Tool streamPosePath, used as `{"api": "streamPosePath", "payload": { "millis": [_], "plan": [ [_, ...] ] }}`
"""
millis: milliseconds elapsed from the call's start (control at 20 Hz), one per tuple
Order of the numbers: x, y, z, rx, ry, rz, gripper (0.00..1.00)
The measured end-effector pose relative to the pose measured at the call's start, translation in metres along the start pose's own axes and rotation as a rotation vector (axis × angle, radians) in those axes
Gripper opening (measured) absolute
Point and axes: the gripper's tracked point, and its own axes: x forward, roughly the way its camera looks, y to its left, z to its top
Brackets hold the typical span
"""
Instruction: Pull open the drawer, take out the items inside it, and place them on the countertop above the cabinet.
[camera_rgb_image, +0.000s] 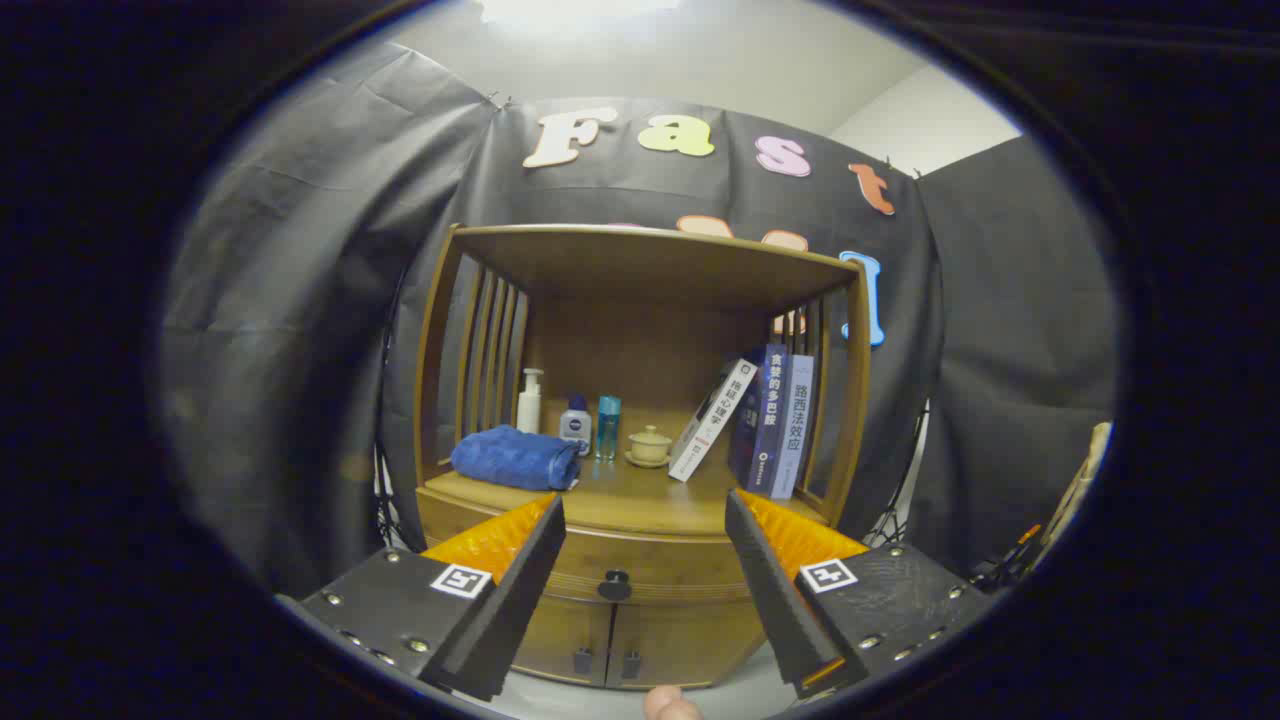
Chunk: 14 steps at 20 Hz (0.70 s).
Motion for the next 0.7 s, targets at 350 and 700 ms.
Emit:
{"api": "streamPosePath", "payload": {
  "millis": [350,700],
  "plan": [
    [0.004,-0.001,-0.006,0.058,0.025,0.016,0.97],
    [0.015,-0.012,-0.012,0.064,0.028,-0.012,0.97]
  ]
}}
